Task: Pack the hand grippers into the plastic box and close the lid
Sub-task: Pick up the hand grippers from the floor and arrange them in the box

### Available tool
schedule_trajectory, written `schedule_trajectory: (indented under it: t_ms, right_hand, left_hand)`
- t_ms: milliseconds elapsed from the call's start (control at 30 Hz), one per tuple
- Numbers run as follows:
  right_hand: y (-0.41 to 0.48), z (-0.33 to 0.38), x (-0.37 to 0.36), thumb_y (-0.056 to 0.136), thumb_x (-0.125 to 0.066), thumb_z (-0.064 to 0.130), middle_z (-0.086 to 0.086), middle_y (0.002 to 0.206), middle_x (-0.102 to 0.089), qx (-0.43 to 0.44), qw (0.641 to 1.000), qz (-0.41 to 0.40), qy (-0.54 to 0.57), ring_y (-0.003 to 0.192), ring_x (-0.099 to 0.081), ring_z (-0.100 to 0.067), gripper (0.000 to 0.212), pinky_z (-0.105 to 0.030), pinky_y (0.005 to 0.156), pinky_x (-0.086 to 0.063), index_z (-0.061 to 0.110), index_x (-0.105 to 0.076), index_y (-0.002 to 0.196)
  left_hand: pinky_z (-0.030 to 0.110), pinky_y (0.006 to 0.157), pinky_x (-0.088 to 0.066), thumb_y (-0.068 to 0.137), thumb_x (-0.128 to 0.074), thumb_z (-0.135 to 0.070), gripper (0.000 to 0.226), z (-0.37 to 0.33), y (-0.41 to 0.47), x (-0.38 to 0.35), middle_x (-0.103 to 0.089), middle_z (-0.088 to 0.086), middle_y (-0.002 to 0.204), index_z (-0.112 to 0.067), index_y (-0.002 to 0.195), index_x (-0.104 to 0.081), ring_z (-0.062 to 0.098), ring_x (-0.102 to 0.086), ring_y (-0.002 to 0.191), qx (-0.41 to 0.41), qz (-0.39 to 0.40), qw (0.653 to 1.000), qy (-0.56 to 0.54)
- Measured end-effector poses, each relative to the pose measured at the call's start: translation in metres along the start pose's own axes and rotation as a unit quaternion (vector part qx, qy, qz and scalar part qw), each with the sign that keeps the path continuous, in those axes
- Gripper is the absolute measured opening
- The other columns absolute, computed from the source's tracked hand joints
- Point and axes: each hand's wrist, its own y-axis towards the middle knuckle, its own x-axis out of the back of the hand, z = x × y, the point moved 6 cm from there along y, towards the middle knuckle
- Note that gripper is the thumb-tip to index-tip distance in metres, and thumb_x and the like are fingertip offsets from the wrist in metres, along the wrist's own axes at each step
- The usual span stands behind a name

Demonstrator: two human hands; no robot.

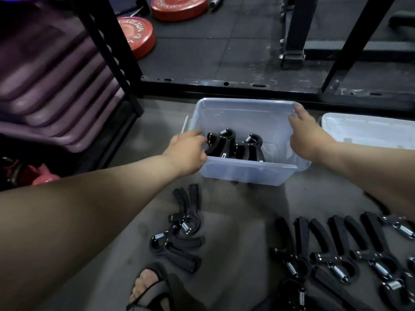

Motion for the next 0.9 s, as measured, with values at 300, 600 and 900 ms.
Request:
schedule_trajectory:
  t_ms: [300, 600, 900]
  right_hand:
    - [-0.031, 0.027, -0.024, 0.096, -0.044, 0.012, -0.002, 0.162, -0.016, 0.067, 0.996, 0.03, 0.044, 0.147, -0.021, -0.024, 0.048, -0.035, 0.117, -0.02, 0.008, -0.046, 0.144]
    - [0.0, 0.015, -0.001, 0.091, -0.049, 0.012, -0.009, 0.158, -0.028, 0.071, 0.996, -0.022, -0.056, 0.14, -0.033, -0.035, 0.045, -0.046, 0.113, -0.029, 0.005, -0.054, 0.135]
    - [0.011, -0.002, -0.017, 0.091, -0.05, 0.011, -0.018, 0.161, -0.014, 0.046, 0.997, -0.029, -0.059, 0.15, -0.001, -0.029, 0.055, -0.036, 0.123, -0.001, -0.006, -0.04, 0.143]
  left_hand:
    - [0.04, 0.113, -0.024, 0.088, -0.052, -0.016, 0.046, 0.021, -0.045, -0.014, -0.039, 0.01, 0.146, -0.012, 0.133, -0.054, 0.031, -0.036, 0.134, 0.037, -0.11, 0.991, -0.072]
    - [0.043, 0.093, -0.041, 0.086, -0.047, -0.024, 0.03, 0.039, -0.072, -0.105, -0.049, 0.008, 0.113, -0.016, 0.113, -0.055, 0.033, -0.05, 0.108, -0.003, 0.062, 0.997, 0.051]
    - [0.043, 0.098, -0.042, 0.078, -0.075, -0.017, 0.093, 0.047, -0.072, -0.155, -0.002, -0.007, 0.162, -0.031, 0.152, -0.02, 0.032, -0.028, 0.135, -0.196, 0.314, 0.873, 0.316]
